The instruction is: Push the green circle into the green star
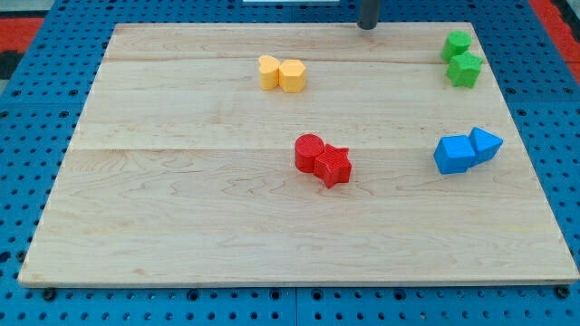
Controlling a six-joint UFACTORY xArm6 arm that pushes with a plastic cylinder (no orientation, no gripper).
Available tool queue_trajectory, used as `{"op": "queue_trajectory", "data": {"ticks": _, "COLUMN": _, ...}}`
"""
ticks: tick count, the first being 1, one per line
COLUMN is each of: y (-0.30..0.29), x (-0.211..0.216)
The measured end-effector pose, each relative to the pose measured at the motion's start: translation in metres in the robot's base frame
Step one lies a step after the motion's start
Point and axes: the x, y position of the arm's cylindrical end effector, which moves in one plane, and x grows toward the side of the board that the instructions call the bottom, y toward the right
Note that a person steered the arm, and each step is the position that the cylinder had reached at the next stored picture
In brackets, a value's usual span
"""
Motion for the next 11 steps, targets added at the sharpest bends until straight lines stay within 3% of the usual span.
{"op": "queue_trajectory", "data": {"ticks": 2, "y": 0.056, "x": 0.0}}
{"op": "queue_trajectory", "data": {"ticks": 4, "y": 0.171, "x": 0.0}}
{"op": "queue_trajectory", "data": {"ticks": 6, "y": 0.167, "x": 0.028}}
{"op": "queue_trajectory", "data": {"ticks": 9, "y": 0.11, "x": 0.047}}
{"op": "queue_trajectory", "data": {"ticks": 11, "y": 0.117, "x": 0.048}}
